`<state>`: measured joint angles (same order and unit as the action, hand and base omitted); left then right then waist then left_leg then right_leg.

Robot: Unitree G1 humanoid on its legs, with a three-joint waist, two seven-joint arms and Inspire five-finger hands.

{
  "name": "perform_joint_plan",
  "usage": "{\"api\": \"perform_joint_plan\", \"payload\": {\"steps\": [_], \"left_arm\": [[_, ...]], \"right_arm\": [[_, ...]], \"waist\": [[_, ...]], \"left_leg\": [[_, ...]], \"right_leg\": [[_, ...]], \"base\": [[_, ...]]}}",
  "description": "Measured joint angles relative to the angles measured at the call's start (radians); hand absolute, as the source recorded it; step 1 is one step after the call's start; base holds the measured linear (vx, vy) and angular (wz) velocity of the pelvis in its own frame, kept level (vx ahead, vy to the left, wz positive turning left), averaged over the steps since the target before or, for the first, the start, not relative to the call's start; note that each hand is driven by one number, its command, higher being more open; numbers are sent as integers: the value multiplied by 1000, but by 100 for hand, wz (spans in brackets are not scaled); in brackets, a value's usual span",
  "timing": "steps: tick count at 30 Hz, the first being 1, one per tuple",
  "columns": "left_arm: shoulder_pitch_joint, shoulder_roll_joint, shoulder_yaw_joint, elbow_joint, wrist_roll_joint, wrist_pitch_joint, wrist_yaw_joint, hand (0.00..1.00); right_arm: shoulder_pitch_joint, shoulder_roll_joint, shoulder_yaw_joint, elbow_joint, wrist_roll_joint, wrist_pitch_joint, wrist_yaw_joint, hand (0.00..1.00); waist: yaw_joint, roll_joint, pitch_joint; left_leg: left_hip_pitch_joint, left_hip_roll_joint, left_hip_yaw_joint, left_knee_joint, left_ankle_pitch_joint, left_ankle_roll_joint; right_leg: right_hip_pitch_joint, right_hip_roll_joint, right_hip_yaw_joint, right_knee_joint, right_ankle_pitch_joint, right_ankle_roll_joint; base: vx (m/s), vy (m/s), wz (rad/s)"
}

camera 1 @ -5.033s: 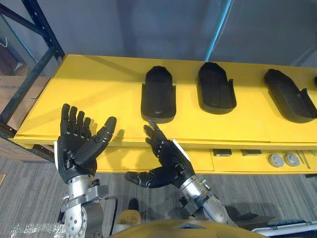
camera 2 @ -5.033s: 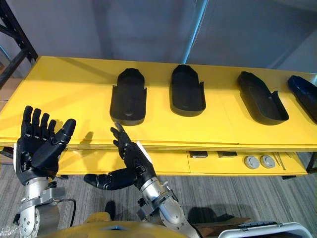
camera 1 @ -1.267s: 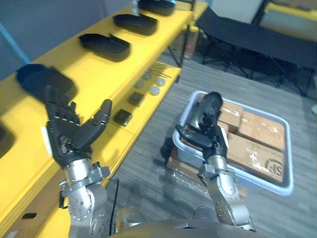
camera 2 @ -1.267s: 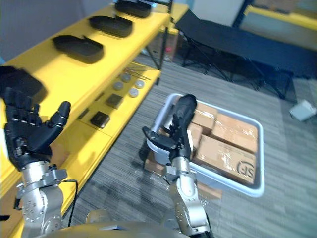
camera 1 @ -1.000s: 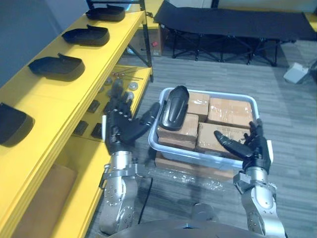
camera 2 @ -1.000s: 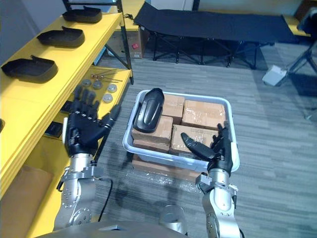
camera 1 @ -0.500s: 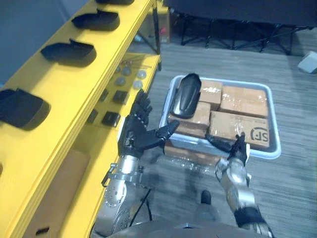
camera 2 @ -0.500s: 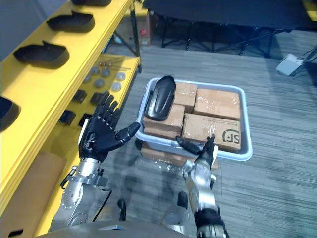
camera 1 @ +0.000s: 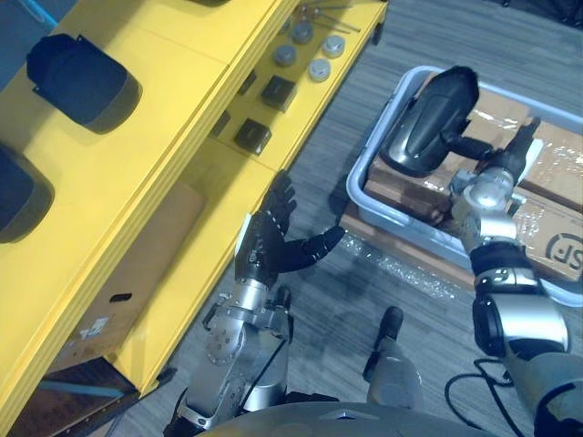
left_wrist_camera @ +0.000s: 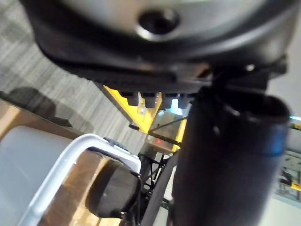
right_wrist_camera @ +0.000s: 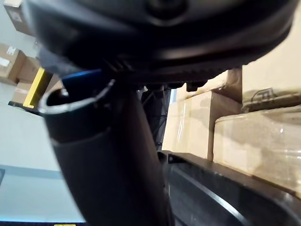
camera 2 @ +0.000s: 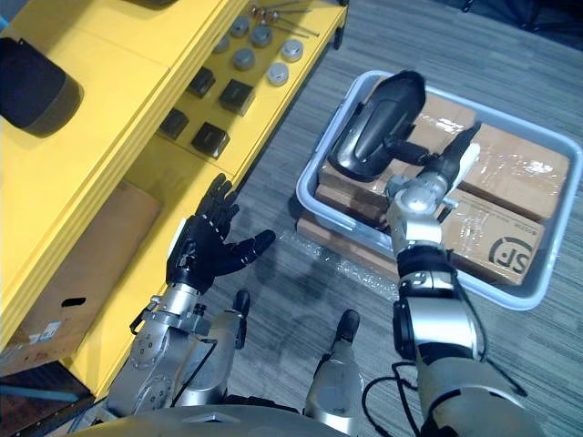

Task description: Walk over and take three plastic housings, then place them on the shelf

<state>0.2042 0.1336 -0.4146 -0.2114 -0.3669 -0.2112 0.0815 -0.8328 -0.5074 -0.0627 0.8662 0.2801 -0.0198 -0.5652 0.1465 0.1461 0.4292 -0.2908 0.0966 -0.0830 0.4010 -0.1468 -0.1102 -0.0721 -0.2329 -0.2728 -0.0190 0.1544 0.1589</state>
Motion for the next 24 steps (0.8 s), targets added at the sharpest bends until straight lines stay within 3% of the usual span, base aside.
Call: {"api": "perform_joint_plan", "payload": {"steps": [2,6,10,11,17,24], "left_arm": [[-1,-2,-17,21,-24,0,0,100],[-43,-23,-64,93,-60,-1,4,100],[-44,-53,-83,161,-180,1,15,100],[-40,-62,-91,189,-182,2,20,100],[-39,-65,-121,293,-256,2,61,100],[-47,-78,-121,296,-294,-11,71,100]], "right_arm": [[-58,-41,25,61,1,39,13,100],[-141,-131,58,196,2,82,35,100],[-186,-174,76,266,4,139,21,100],[-201,-191,84,277,6,149,1,0],[-235,-267,115,330,42,214,-14,0],[-242,-369,154,350,-38,295,54,0]], "waist": [[19,6,10],[46,52,35],[72,80,48],[83,87,48],[126,89,46],[132,100,39]], "left_leg": [[-19,-1,-2,10,1,1],[-70,-9,-23,44,4,6],[-117,-14,-31,78,5,7],[-136,-16,-33,89,5,7],[-196,-32,-37,129,5,16],[-237,-54,-46,139,1,26]], "right_leg": [[-16,-2,-5,6,0,0],[-64,-12,-27,63,-14,0],[-113,-21,-30,112,-27,1],[-137,-26,-29,132,-33,1],[-203,-49,-30,191,-45,-1],[-221,-82,-84,194,-42,-1]], "base": [[-47,33,4],[-54,35,11],[-72,43,5],[-100,48,0],[-80,44,4],[-45,53,7]]}}
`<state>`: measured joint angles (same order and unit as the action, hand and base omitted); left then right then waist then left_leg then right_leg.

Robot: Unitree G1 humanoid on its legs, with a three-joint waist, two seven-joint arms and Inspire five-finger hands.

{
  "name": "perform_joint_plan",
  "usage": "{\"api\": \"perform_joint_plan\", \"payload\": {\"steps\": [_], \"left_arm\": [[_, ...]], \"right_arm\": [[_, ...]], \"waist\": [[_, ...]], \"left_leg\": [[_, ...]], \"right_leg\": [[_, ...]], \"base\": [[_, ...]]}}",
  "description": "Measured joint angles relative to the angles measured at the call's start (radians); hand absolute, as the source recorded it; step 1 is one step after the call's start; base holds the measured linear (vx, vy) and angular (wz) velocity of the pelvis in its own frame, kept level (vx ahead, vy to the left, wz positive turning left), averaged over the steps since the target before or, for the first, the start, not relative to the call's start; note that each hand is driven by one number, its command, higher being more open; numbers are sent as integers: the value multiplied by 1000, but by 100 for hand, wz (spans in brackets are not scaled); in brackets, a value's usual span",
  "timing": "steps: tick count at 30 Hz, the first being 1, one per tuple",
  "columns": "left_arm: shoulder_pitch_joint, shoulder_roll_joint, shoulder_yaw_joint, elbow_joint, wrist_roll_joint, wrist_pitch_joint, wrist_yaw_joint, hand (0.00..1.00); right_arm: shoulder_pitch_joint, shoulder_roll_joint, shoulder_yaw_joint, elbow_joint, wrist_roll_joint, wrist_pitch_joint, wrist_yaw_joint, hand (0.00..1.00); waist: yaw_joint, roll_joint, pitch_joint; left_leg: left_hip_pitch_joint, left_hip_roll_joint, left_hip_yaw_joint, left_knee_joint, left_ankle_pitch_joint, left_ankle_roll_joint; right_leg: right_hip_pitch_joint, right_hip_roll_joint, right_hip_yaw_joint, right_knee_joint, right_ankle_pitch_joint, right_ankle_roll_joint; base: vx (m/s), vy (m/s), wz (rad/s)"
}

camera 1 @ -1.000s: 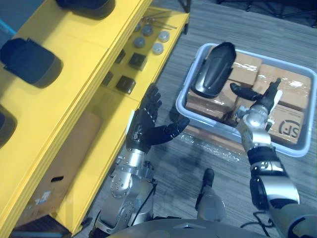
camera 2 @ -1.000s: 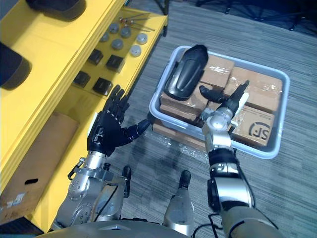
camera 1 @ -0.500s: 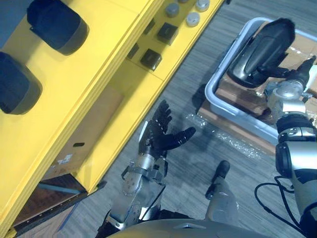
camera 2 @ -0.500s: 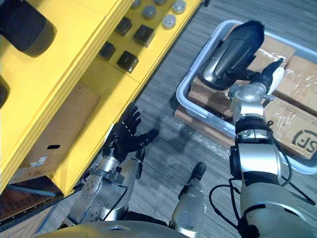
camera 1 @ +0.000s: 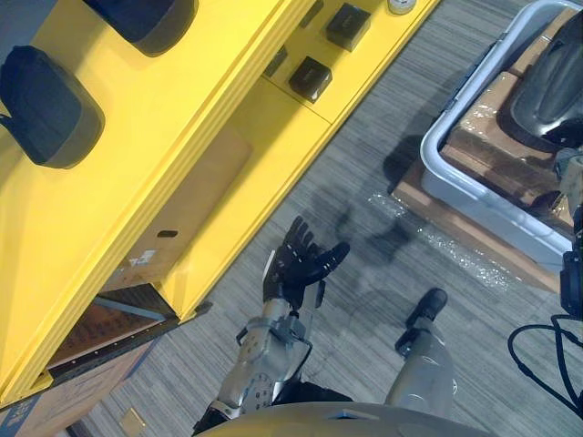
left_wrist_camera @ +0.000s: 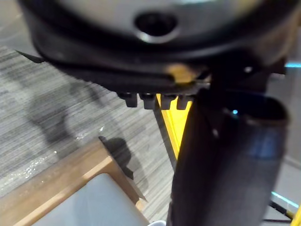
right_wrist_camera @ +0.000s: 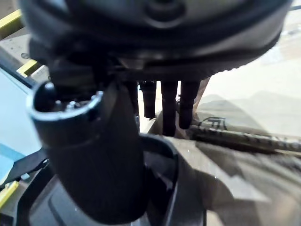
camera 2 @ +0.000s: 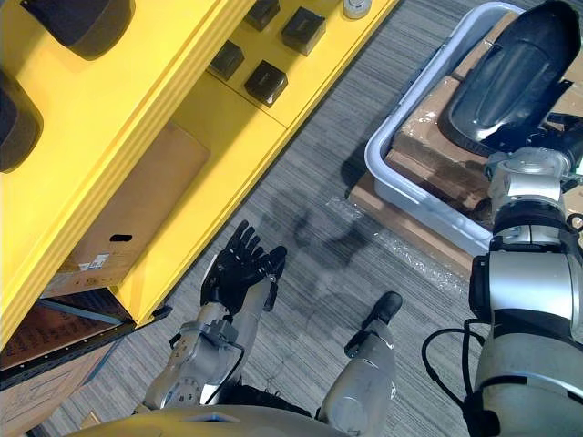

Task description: Walk over and take three plastic housings, then place them on the shelf

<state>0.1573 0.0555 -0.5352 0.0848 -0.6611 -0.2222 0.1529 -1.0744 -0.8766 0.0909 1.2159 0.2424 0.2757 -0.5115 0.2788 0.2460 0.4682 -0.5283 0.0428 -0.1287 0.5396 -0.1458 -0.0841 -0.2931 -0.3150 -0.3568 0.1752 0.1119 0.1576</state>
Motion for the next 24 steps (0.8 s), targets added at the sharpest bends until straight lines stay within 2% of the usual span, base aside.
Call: {"api": "perform_joint_plan", "payload": {"steps": [5,12,16,19,22,24], "left_arm": [[0,0,0,3,-1,-27,22,100],[13,6,52,-43,-9,-39,31,100],[46,40,91,-112,5,-43,28,100],[69,68,137,-170,9,-57,17,100],[72,82,178,-237,10,-61,-14,100],[65,88,192,-259,65,-59,-16,100]], "right_arm": [[-4,-43,18,9,-120,81,1,0],[-3,-25,32,48,-126,88,4,0],[2,-5,28,49,-203,78,43,0],[6,35,41,43,-238,66,65,0],[33,69,48,-21,-253,60,71,0],[44,89,72,-68,-284,50,72,0]], "waist": [[17,12,-9],[20,11,-8],[10,8,-6],[-11,-8,6],[-26,-37,26],[-43,-54,37]], "left_leg": [[-4,3,-17,-3,12,-5],[17,2,-30,-2,10,-5],[33,5,-30,-6,7,-5],[70,12,-22,-21,7,-5],[113,29,-5,-47,13,-12],[140,39,6,-61,15,-17]], "right_leg": [[7,5,-29,-1,-1,0],[46,4,-59,-1,-7,-2],[62,7,-61,-2,-11,-7],[90,10,-56,-7,-10,-5],[114,22,-41,-21,-8,-4],[125,30,-28,-23,-9,-5]], "base": [[38,-16,8],[1,2,8],[-49,16,0],[-21,7,-8],[-3,-15,-16],[20,-24,-19]]}}
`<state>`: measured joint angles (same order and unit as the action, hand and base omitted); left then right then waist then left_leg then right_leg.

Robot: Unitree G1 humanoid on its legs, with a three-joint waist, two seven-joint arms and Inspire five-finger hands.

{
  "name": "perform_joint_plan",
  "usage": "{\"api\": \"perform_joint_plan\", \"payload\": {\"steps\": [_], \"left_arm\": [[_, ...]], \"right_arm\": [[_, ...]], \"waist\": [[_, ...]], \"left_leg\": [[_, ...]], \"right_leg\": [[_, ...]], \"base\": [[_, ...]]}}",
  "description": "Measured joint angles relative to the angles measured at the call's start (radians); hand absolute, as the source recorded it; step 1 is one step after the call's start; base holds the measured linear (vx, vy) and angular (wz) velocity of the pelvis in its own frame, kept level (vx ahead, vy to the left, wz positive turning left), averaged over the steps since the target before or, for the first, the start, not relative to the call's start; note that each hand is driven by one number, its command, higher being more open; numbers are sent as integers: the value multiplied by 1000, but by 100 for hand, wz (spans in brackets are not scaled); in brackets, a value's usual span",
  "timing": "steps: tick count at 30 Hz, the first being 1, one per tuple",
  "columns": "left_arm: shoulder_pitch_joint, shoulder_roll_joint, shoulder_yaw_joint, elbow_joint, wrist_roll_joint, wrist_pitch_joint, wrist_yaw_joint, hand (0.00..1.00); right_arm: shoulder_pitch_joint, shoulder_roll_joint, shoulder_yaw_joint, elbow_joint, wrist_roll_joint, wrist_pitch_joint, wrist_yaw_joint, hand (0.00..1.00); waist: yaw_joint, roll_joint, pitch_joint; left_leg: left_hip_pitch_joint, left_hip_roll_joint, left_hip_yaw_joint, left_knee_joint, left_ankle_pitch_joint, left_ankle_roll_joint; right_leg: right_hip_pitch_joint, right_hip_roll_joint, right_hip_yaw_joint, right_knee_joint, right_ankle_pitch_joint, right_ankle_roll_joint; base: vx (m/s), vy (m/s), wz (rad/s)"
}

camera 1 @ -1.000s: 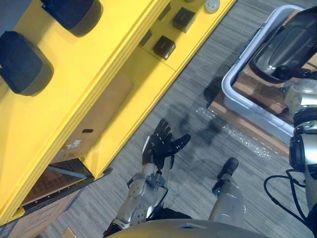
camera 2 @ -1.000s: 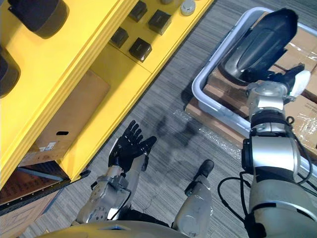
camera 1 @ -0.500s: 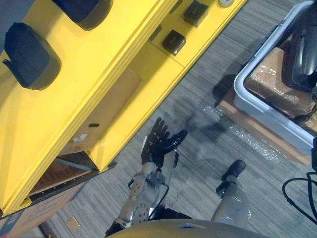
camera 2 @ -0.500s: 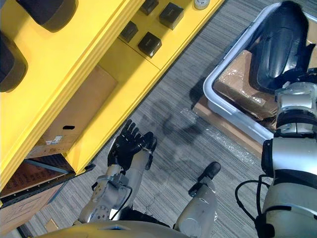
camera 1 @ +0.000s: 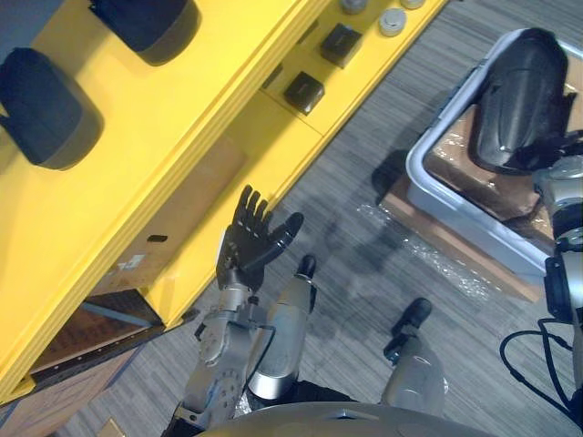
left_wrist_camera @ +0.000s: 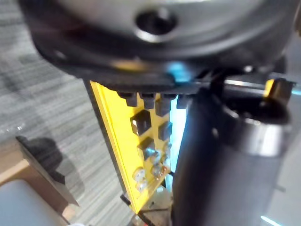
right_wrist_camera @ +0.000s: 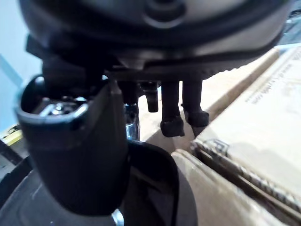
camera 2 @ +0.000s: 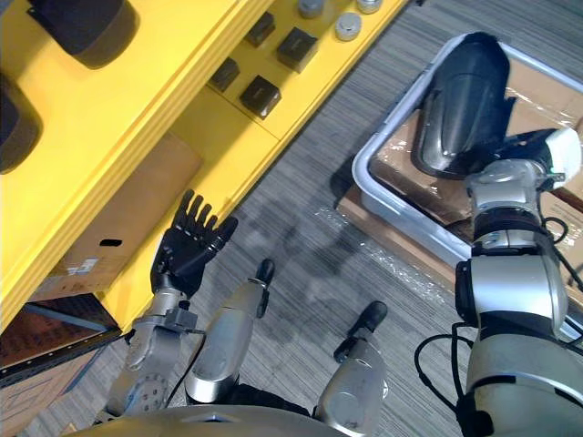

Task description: Walk over and take three plastic housings, then place them on the shelf

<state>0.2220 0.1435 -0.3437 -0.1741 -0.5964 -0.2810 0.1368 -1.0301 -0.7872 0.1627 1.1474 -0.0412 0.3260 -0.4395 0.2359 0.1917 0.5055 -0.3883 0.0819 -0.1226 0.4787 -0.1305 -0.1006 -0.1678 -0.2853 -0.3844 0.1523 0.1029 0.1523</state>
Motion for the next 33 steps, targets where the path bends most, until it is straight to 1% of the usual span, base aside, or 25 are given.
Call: {"api": "perform_joint_plan", "payload": {"steps": [1,2,3,4,5,6,7,8,9,10,11,13,14,15,16,17,18,20,22,24,27,29,30,33], "left_arm": [[-17,7,2,-2,27,7,1,100],[-35,11,4,-8,42,39,1,100],[-50,13,6,-11,55,67,0,100],[-66,13,7,-14,54,106,-5,100],[-97,17,11,-13,53,168,-18,100],[-112,19,11,-10,52,203,-32,100],[-158,28,-1,12,42,264,-67,100],[-235,42,-29,68,13,325,-101,100],[-251,45,-36,82,4,337,-106,100],[-321,51,-63,151,-35,389,-125,100],[-352,52,-73,187,-45,407,-129,100],[-462,53,-79,323,-109,458,-132,100],[-485,54,-79,348,-125,468,-131,100],[-529,54,-78,398,-162,485,-131,100],[-574,54,-78,451,-199,493,-128,100],[-595,53,-77,472,-215,502,-123,100],[-634,50,-78,516,-240,512,-122,100],[-702,34,-89,605,-280,529,-114,100],[-745,13,-91,679,-320,533,-91,100],[-772,-3,-92,720,-357,535,-71,100],[-791,-27,-92,736,-461,519,-49,100],[-818,-46,-94,736,-542,495,-48,100],[-825,-51,-94,736,-562,485,-48,100],[-874,-74,-92,735,-697,438,-52,100]], "right_arm": [[5,10,5,-37,-20,-5,0,0],[27,17,5,-107,-33,-10,0,0],[45,25,6,-168,-34,-17,1,0],[56,40,6,-218,-56,-31,2,0],[67,59,11,-270,-82,-43,14,0],[71,66,18,-288,-96,-50,16,0],[73,84,26,-310,-120,-63,18,0],[73,102,27,-334,-141,-74,21,0],[73,105,27,-336,-146,-77,21,0],[73,118,27,-350,-151,-88,22,0],[73,126,27,-362,-152,-91,22,0],[74,147,27,-400,-185,-119,22,0],[74,148,27,-407,-187,-127,22,0],[73,150,27,-415,-188,-140,22,0],[73,155,27,-419,-189,-149,22,0],[73,158,27,-419,-189,-156,21,0],[72,167,27,-421,-191,-163,20,0],[72,187,31,-426,-191,-163,20,0],[71,208,39,-430,-191,-163,20,0],[69,224,50,-445,-191,-166,20,0],[52,262,67,-448,-191,-175,20,0],[51,279,80,-457,-220,-210,17,0],[51,284,84,-463,-228,-217,16,0],[51,293,112,-512,-229,-266,14,0]], "waist": [[-9,-8,6],[-26,-14,9],[-33,-23,13],[-47,-33,13],[-61,-46,13],[-70,-52,12],[-87,-64,11],[-104,-74,10],[-108,-75,10],[-121,-82,9],[-131,-85,10],[-169,-101,9],[-176,-103,9],[-190,-106,8],[-196,-111,6],[-201,-112,6],[-215,-114,5],[-228,-114,5],[-242,-114,5],[-243,-114,5],[-254,-114,5],[-262,-114,5],[-264,-114,5],[-268,-114,5]], "left_leg": [[22,8,11,-14,2,-4],[44,18,17,-28,5,-8],[64,20,29,-43,7,-11],[81,28,42,-57,9,-14],[100,37,57,-73,12,-18],[108,42,64,-81,15,-20],[123,49,75,-99,21,-24],[142,59,94,-118,26,-27],[145,59,98,-122,28,-27],[166,65,114,-139,32,-30],[174,68,120,-145,33,-31],[197,76,141,-172,42,-36],[202,80,149,-174,43,-37],[212,85,158,-180,43,-38],[226,88,171,-193,47,-42],[229,90,173,-196,49,-43],[233,91,175,-206,54,-44],[240,96,185,-211,56,-45],[243,98,189,-219,60,-47],[243,99,200,-231,68,-48],[245,101,205,-247,78,-51],[246,100,205,-252,81,-52],[247,100,206,-252,81,-52],[247,100,214,-255,82,-52]], "right_leg": [[8,5,12,-2,0,0],[21,10,17,-7,0,-1],[26,14,28,-11,0,-1],[31,20,40,-16,1,-2],[31,27,56,-18,1,-6],[31,31,62,-19,1,-8],[31,37,72,-25,4,-13],[32,46,90,-35,9,-19],[32,46,92,-36,9,-20],[33,50,108,-37,11,-22],[34,54,116,-38,12,-23],[37,64,132,-52,21,-30],[37,67,139,-55,23,-31],[37,71,148,-57,25,-33],[37,76,160,-61,28,-35],[37,79,165,-63,29,-35],[37,81,167,-67,32,-37],[36,86,174,-69,34,-38],[33,89,177,-69,35,-39],[19,92,187,-69,38,-43],[9,95,193,-68,41,-45],[9,95,194,-68,41,-45],[9,95,195,-68,41,-45],[0,95,202,-66,41,-45]], "base": [[40,-33,-24],[33,-32,-31],[29,-37,-30],[25,-29,-42],[25,-33,-36],[26,-42,-35],[25,-44,-37],[20,-36,-33],[20,-30,-37],[10,-12,-26],[16,-27,-33],[6,-22,-28],[5,-15,-29],[7,-13,-32],[3,-15,-27],[-6,-18,-19],[-9,-17,-9],[-14,-13,-11],[-10,-9,-8],[-4,-12,-13],[0,-8,-5],[0,0,0],[0,0,0],[-10,3,-6]]}}
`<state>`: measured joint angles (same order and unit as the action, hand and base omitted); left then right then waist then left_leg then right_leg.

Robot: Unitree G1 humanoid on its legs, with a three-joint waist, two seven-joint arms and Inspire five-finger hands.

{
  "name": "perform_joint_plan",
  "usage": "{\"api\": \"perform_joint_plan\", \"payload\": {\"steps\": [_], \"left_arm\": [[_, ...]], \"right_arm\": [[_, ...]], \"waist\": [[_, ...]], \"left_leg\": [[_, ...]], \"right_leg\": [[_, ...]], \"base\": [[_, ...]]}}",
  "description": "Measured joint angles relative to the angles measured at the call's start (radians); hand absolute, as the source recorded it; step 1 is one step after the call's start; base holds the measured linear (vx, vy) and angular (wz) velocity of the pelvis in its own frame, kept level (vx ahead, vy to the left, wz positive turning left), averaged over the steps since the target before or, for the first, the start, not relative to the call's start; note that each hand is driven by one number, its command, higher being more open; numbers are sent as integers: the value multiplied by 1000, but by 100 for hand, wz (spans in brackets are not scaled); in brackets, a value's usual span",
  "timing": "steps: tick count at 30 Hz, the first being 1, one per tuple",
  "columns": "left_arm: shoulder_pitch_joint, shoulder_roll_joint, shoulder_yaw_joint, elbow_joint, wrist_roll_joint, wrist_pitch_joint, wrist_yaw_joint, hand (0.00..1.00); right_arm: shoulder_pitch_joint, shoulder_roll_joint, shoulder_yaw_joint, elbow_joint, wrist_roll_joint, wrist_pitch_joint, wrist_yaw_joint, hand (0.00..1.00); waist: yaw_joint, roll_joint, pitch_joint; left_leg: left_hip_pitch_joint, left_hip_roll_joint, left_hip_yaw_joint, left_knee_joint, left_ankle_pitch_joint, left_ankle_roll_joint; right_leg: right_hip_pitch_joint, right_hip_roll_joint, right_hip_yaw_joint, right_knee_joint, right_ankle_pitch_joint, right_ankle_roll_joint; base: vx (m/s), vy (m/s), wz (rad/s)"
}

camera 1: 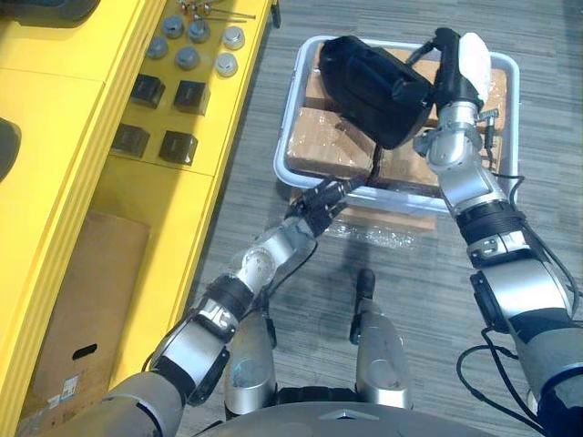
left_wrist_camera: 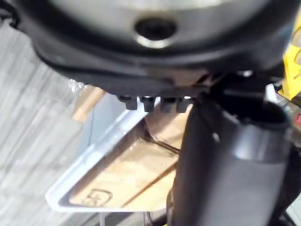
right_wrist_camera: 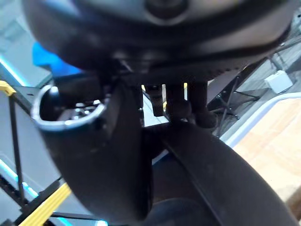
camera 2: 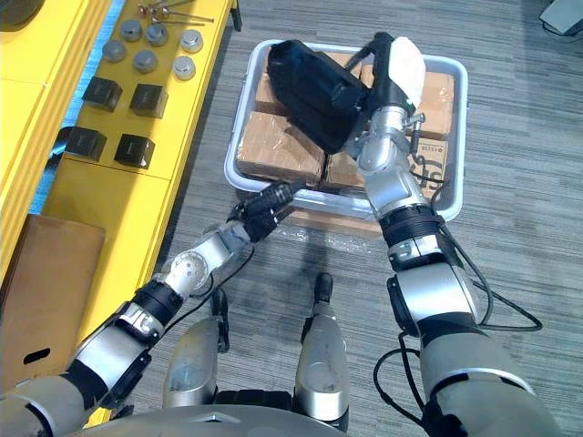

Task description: Walk over and take three plastic housings, then place them on the shelf

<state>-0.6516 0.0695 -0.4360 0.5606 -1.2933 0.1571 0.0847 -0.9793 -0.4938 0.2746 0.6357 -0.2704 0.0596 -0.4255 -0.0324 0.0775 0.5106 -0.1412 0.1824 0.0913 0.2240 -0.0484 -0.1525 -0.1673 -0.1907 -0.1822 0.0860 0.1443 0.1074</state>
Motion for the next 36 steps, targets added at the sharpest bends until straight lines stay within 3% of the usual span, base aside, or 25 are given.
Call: {"api": "perform_joint_plan", "payload": {"steps": [4,11,22,28,30,31,36], "left_arm": [[-41,-20,0,0,-139,-37,-35,100],[-58,-38,1,-2,-277,-113,-120,100],[-54,-52,-26,-2,-306,-238,-130,100],[-39,-62,-59,-43,-232,-403,-39,100],[-40,-82,-16,-49,-251,-468,9,100],[-40,-92,15,-48,-277,-519,28,0],[-40,-95,100,-40,-356,-702,57,0]], "right_arm": [[0,18,13,-31,-41,-61,-22,0],[13,40,63,-46,-43,-110,-27,0],[107,67,71,-183,-76,-211,-46,0],[163,79,48,-250,-68,-215,-43,0],[203,82,57,-305,-60,-216,-33,0],[236,92,68,-349,-57,-221,-23,0],[316,132,92,-431,-57,-246,-5,0]], "waist": [[-7,0,0],[-25,-1,1],[-31,-29,1],[-26,-49,0],[-33,-66,-3],[-41,-76,-4],[-45,-85,-5]], "left_leg": [[-3,0,10,-2,0,0],[14,-1,26,-16,0,0],[35,-1,42,-20,0,1],[43,-1,46,-25,0,1],[45,0,48,-29,0,0],[45,1,48,-32,0,0],[45,2,49,-34,-2,-2]], "right_leg": [[-11,0,10,2,1,0],[-11,1,25,2,0,0],[-5,2,41,7,0,0],[1,3,42,2,-1,1],[1,4,43,-2,-1,1],[1,7,43,-3,-1,1],[1,8,45,-5,-1,1]], "base": [[17,6,-6],[13,6,-6],[1,3,-4],[0,0,0],[20,3,-2],[38,1,-3],[16,2,-1]]}}
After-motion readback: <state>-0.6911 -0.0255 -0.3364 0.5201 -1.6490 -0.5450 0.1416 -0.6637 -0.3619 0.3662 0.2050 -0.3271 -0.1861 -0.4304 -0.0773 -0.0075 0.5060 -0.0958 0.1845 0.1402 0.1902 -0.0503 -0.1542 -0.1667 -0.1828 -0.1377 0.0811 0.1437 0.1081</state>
